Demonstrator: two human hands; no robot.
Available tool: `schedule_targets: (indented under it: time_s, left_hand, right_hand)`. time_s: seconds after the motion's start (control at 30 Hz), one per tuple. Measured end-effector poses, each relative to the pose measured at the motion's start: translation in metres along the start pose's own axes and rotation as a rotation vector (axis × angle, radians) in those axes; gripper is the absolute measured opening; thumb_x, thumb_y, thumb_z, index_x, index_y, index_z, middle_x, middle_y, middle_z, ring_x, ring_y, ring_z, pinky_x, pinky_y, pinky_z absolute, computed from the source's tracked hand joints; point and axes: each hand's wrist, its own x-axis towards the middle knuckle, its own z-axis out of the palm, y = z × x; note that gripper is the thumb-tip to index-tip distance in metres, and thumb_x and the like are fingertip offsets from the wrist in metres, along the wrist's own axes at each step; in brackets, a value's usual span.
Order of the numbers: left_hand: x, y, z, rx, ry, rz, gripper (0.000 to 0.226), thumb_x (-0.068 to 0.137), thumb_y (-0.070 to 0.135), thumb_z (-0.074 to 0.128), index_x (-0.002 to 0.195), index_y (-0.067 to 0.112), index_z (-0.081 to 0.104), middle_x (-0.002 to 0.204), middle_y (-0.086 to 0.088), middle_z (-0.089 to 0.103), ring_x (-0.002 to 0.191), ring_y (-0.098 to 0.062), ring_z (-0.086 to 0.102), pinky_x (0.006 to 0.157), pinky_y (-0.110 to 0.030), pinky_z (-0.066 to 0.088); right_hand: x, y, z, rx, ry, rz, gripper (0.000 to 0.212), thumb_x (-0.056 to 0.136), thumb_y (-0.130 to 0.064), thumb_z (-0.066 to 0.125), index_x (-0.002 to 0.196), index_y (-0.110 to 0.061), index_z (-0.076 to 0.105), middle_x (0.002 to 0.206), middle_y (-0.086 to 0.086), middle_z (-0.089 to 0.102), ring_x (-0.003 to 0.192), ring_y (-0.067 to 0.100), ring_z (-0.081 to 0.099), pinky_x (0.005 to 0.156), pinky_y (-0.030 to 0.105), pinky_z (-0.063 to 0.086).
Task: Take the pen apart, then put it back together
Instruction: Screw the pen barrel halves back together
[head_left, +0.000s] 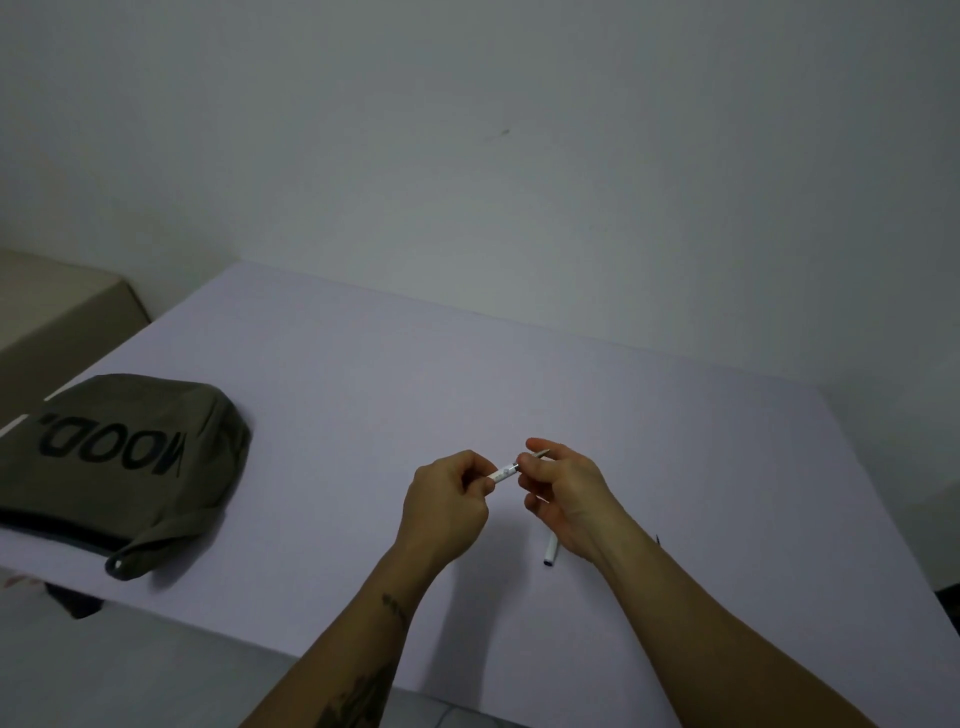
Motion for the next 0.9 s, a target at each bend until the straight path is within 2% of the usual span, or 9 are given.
schedule_targets:
  time_s: [0.07,0.17,0.3,0.37,0.5,0.67,0.9]
  left_hand:
    - [0.0001,0.001,-0.001,0.002,-0.004,0.003,0.02,0.089,0.013,0.064,0.082,0.032,0.065,0.072,0.011,0.065,0.065,-0.012,0.063,0.059,-0.018,0.051]
    - [0.0,0.0,-0.0022,0.006,0.002,0.002,0.021,0.088,0.013,0.064,0.081,0.032,0.065,0.07,0.012,0.064,0.064,-0.012,0.062,0.058,-0.018,0.05]
    - [-0.0003,-0.002,-0.0033,0.013,0.004,0.011,0.02,0.089,0.012,0.064,0.082,0.031,0.065,0.07,0.012,0.064,0.063,-0.012,0.062,0.058,-0.019,0.051]
    - [-0.0005,-0.0016,-0.0043,0.013,0.0,0.007,0.02,0.089,0.012,0.063,0.082,0.03,0.065,0.071,0.01,0.065,0.064,-0.013,0.062,0.06,-0.022,0.054]
    - [-0.001,-0.0024,-0.0062,-0.005,0.007,-0.006,0.019,0.089,0.012,0.064,0.082,0.03,0.066,0.073,0.009,0.066,0.065,-0.014,0.063,0.06,-0.021,0.053]
    - [-0.0006,-0.0014,-0.0064,-0.023,0.011,-0.001,0.019,0.089,0.013,0.064,0.082,0.031,0.066,0.072,0.011,0.066,0.065,-0.012,0.063,0.058,-0.019,0.049]
    - [-0.0019,-0.0079,-0.0073,-0.035,-0.002,-0.022,0.017,0.089,0.012,0.063,0.085,0.028,0.068,0.075,0.006,0.067,0.068,-0.015,0.064,0.063,-0.027,0.057]
  right_hand:
    - [0.0005,0.0013,0.0012,-0.009,0.046,-0.036,0.032,0.089,0.003,0.063,0.116,-0.014,0.063,0.1,0.013,0.07,0.087,0.023,0.064,0.076,0.036,0.053]
    - [0.001,0.0004,0.0001,0.044,0.028,-0.051,0.037,0.088,0.009,0.058,0.115,-0.016,0.059,0.102,0.012,0.075,0.095,0.025,0.068,0.079,0.037,0.053]
    - [-0.0011,-0.0007,0.004,-0.05,0.025,0.019,0.021,0.089,-0.001,0.064,0.109,-0.008,0.069,0.096,0.012,0.07,0.091,0.024,0.064,0.073,0.035,0.052]
    - [-0.0016,0.0006,0.0059,-0.09,0.038,0.004,0.018,0.089,0.0,0.063,0.102,-0.006,0.073,0.093,0.012,0.069,0.088,0.023,0.063,0.071,0.031,0.052]
    - [-0.0027,-0.0004,0.0045,-0.028,-0.028,-0.003,0.031,0.089,0.009,0.056,0.097,-0.014,0.075,0.103,0.007,0.075,0.1,0.021,0.066,0.077,0.031,0.052]
    - [-0.0008,0.0011,0.0012,-0.002,-0.036,-0.004,0.03,0.089,0.006,0.056,0.097,-0.014,0.077,0.091,0.003,0.078,0.088,0.019,0.067,0.077,0.034,0.052]
    - [0.0002,-0.003,-0.0019,0.099,0.008,-0.021,0.026,0.089,0.008,0.058,0.101,-0.009,0.072,0.099,0.011,0.075,0.086,0.022,0.068,0.071,0.031,0.053]
